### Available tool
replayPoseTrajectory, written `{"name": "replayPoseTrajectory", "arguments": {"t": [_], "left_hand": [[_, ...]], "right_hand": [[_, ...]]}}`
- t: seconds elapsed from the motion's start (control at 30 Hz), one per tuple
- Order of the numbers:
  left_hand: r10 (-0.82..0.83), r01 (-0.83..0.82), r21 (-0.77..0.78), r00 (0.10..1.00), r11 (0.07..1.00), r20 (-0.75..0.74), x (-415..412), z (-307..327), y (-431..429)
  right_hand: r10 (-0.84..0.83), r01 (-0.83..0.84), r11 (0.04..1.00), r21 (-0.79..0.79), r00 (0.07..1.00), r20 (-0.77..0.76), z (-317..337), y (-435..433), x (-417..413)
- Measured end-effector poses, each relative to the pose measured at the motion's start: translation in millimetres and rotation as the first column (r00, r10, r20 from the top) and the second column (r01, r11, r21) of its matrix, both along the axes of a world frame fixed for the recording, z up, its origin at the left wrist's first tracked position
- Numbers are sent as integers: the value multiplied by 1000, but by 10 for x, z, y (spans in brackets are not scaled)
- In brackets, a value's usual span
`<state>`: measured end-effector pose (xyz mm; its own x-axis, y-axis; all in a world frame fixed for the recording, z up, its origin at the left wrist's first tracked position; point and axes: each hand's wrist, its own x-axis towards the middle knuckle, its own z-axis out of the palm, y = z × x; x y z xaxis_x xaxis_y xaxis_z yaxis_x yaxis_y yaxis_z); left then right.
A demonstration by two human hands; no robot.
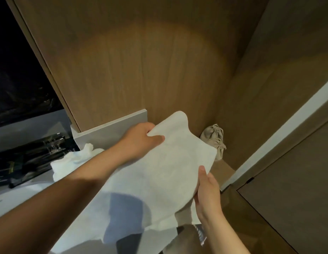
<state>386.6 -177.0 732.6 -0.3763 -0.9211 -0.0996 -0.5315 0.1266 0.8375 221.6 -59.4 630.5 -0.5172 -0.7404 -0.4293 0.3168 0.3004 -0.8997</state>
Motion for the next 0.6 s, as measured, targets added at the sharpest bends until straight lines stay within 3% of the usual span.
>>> {"name": "replayPoseTrajectory", "arguments": {"t": [0.1, 0.23, 0.37, 0.6], "left_hand": [[-22, 31, -140, 997, 990, 67, -233, 328, 160], [-27, 35, -251, 999, 967, 39, -653, 726, 424], [-47, 30, -356, 998, 934, -39, -1060, 1074, 701], [-53, -107, -542, 961, 834, -270, -1547, 1533, 1043]], "right_hand": [[-37, 34, 995, -99, 999, -27, 248, 118, -210], [-112, 91, 975, -205, 989, -95, 674, 347, -637], [-146, 83, 947, -311, 972, -184, 1166, 565, -1127], [-122, -74, 907, -415, 896, -426, 2009, 854, -1876]]}}
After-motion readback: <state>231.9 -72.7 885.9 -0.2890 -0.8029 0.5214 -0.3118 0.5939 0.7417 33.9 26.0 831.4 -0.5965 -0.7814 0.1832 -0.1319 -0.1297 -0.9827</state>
